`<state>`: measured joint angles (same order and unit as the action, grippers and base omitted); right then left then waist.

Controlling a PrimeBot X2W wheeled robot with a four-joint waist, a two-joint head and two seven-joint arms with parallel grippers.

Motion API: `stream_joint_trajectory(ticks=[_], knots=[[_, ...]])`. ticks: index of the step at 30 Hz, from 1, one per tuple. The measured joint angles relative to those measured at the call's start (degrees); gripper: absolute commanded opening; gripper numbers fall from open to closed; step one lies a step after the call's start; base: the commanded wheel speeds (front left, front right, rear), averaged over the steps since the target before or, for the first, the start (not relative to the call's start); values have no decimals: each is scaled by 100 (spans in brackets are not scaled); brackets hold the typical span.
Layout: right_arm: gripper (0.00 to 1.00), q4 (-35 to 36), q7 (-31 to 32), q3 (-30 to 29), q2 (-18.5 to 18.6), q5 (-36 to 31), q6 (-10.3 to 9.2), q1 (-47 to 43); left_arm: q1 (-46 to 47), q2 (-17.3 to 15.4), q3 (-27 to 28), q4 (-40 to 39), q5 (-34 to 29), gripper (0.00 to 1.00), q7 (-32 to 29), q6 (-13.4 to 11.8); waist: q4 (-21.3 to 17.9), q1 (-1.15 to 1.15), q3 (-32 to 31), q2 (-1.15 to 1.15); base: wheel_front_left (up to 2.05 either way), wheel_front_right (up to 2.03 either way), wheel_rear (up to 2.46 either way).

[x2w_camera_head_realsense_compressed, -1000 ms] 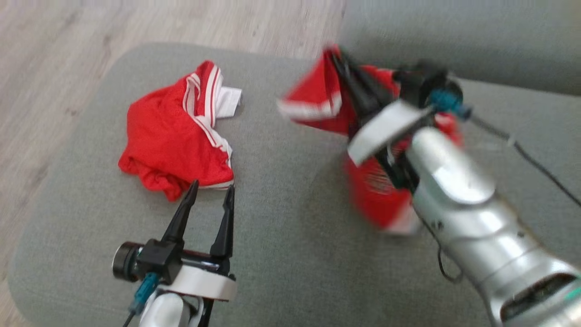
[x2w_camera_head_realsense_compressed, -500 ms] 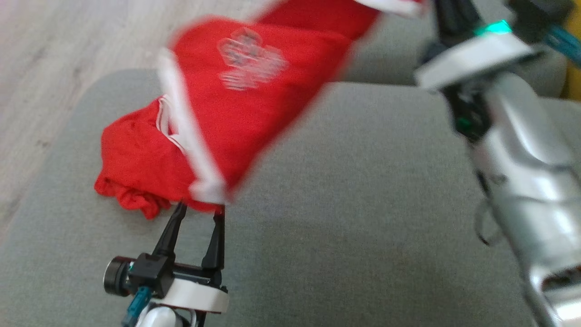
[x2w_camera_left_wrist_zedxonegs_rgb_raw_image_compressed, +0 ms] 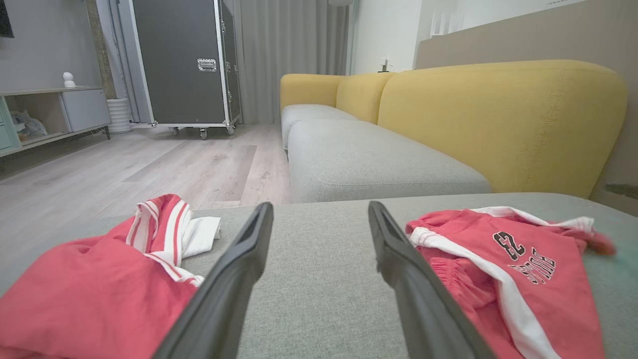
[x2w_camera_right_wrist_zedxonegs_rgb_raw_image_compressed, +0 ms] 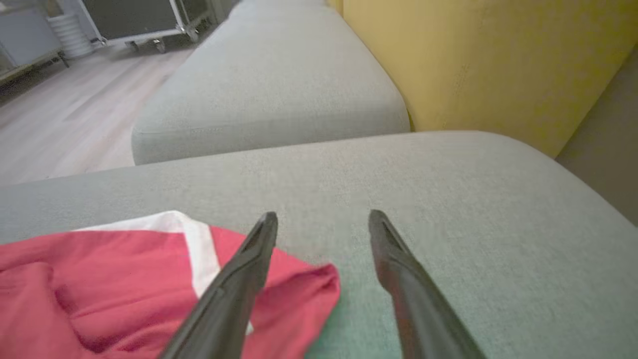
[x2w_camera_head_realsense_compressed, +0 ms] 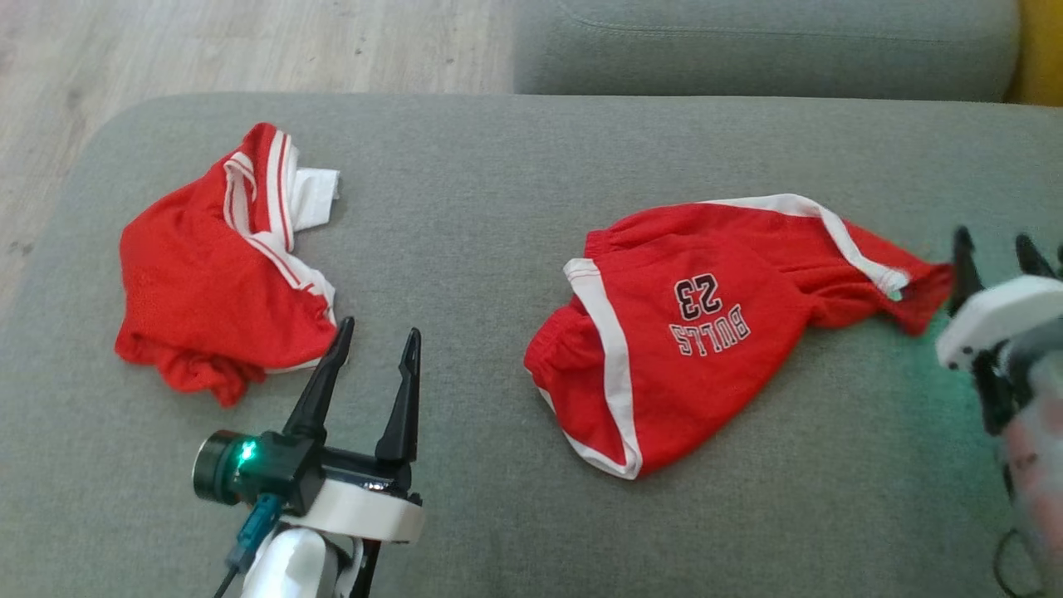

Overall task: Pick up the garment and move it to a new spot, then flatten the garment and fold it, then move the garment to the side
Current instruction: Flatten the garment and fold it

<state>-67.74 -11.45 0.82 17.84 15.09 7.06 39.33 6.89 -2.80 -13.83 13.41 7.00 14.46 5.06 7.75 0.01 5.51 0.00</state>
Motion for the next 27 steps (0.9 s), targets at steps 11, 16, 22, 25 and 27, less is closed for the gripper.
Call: stream_joint_trajectory(ticks=[11, 16, 22, 25, 27], knots=[[100, 3590, -303, 152, -1103, -1136, 1, -740, -15, 0, -4, -34, 30, 100, 0, -54, -223, -1, -272, 0, 0, 0, 0], [100, 4790, -319, 481, -1368, -1381, 1, -2285, -120, 0, -1, -68, 74, 100, 0, -83, -306, -2, -451, 0, 0, 0, 0], [100, 5526, -319, 567, -1469, -1354, 1, -3271, -352, 0, 55, -78, 51, 100, 0, -136, -413, -2, -550, 0, 0, 0, 0], [100, 5589, -319, 573, -1470, -1173, 1, -3502, -411, -1, 98, -87, 52, 100, 0, -159, -444, -2, -551, 0, 0, 0, 0], [100, 5595, -319, 586, -1470, -1146, 1, -3583, -430, -1, 111, -116, 51, 100, 0, -162, -454, -2, -539, 0, 0, 0, 0]])
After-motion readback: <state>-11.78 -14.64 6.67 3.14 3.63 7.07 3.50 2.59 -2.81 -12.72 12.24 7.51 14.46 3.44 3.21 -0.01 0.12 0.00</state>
